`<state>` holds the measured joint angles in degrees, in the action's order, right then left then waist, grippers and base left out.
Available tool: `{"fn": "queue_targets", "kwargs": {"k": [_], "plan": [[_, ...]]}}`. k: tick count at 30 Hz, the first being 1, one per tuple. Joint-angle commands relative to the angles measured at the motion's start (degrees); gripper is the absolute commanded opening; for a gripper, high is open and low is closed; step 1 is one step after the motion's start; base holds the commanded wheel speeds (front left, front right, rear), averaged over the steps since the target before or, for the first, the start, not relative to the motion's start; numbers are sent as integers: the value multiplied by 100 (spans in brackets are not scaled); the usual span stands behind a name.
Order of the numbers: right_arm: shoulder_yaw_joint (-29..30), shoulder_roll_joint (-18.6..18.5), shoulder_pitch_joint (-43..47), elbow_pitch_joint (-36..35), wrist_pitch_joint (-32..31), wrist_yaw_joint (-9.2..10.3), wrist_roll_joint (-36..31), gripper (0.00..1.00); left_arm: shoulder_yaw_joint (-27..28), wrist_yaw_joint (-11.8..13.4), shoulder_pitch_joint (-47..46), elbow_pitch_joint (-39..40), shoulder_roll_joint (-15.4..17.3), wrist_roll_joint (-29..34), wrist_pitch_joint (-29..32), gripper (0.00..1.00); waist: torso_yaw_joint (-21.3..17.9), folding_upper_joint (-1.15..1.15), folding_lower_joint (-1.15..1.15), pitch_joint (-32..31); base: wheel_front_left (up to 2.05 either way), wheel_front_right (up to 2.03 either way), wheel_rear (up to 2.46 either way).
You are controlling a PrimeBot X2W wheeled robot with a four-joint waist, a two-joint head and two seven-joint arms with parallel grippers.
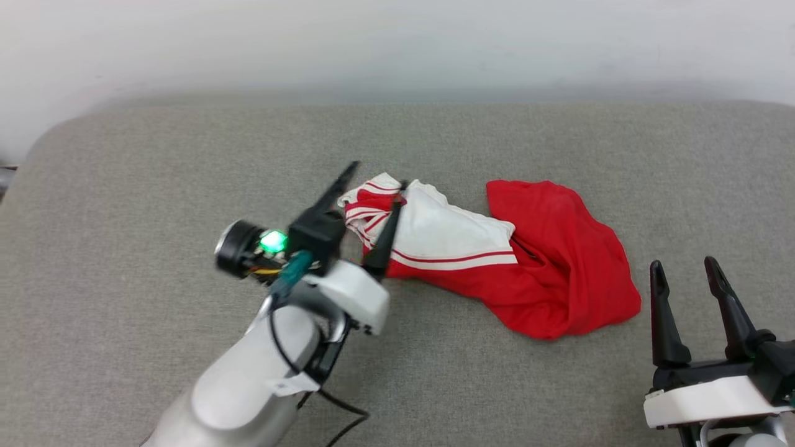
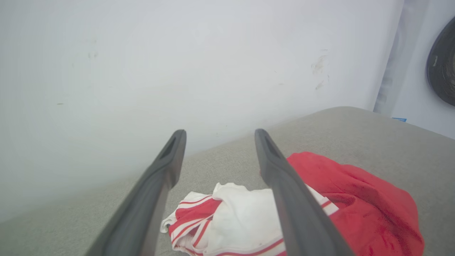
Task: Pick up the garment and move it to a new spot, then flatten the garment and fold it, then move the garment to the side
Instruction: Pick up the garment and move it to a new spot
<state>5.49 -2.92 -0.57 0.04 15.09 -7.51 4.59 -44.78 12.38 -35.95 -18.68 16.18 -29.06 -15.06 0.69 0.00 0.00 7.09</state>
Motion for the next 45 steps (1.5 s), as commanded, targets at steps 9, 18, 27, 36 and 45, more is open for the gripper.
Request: {"fn": "queue_targets", "kwargs": {"k": [9, 18, 27, 36, 45], "plan": [[-83, 7, 289, 76, 12, 4, 101, 100, 1519, 344, 1554, 914, 191, 564, -15, 100, 217, 0, 0, -356, 0, 0, 0], [-149, 8, 448, 184, 12, 4, 230, 100, 2635, 198, 2719, 1329, -39, 1154, -15, 100, 262, 0, 0, -536, 0, 0, 0], [-243, 8, 576, 249, 12, 4, 395, 100, 3295, -157, 3624, 1410, -379, 1559, -16, 100, 217, 0, 0, -673, 0, 0, 0], [-347, 8, 692, 413, 12, 4, 462, 100, 3584, -485, 3939, 1306, -683, 1902, -16, 100, 222, 0, 0, -709, 0, 0, 0], [-364, 8, 771, 543, 12, 4, 491, 100, 3822, -741, 4000, 1239, -903, 2127, -16, 100, 223, 0, 0, -722, 0, 0, 0]]}}
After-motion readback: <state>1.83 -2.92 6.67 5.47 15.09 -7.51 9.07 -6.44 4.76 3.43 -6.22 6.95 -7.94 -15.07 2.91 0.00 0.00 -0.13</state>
